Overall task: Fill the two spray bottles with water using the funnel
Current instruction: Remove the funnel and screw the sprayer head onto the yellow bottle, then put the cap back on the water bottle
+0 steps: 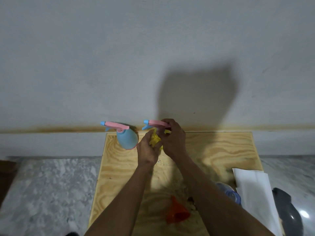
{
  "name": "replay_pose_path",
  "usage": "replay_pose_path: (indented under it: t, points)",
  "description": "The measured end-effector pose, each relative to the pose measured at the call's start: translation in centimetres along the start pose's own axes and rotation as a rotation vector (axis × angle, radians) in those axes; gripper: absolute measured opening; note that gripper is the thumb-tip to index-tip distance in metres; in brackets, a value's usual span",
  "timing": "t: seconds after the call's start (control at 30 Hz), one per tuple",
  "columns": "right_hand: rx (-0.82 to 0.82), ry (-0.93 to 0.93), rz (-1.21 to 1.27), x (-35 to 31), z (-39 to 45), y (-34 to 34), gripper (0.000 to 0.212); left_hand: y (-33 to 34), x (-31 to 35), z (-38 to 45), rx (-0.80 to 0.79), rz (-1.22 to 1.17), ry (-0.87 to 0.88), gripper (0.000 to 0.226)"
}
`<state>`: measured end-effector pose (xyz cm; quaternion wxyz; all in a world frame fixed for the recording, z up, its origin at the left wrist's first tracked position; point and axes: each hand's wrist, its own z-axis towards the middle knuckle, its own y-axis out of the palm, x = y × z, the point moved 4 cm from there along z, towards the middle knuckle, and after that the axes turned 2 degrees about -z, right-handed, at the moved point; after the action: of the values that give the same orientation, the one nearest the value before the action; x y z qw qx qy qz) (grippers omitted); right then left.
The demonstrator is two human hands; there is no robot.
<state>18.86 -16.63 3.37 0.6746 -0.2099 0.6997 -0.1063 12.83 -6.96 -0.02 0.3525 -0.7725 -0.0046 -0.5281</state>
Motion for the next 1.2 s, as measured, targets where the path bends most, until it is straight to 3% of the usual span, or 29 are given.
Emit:
replay_pose_path:
  t: [0.2,0.53,0.73,0.9,1.07,1.2]
  points:
    - [-0.039,0.069,-0.058,-0.2,-1.5,-1.5,0.062,-0.7,0.8,-1.5,-0.018,-0.012,0.043,0.057]
    - [0.097,0.002,0.074,-3.1,-11.4,-7.7,0.037,-1.6,-2.0,-10.8,-0.027,-0.035,0.026,0.051]
    - [0.099,-0.008,0.112,-2.4,-19.1,-12.9,0.027,-0.8,-2.3,-18.3,-0.045,0.019,0.153,0.040]
    - [0.189,0.035,0.067,1.5,-22.9,-17.8,0.021,0.1,-1.7,-22.7,-0.102,-0.007,0.163,0.042]
    - [0.328,0.184,-0.067,8.5,-23.3,-22.2,0.017,2.3,1.5,-24.2,-0.143,-0.054,0.170,0.061]
    - [0.274,0.300,-0.162,14.4,-21.6,-22.6,0.021,5.1,4.7,-23.9,-0.173,-0.155,0.231,0.079]
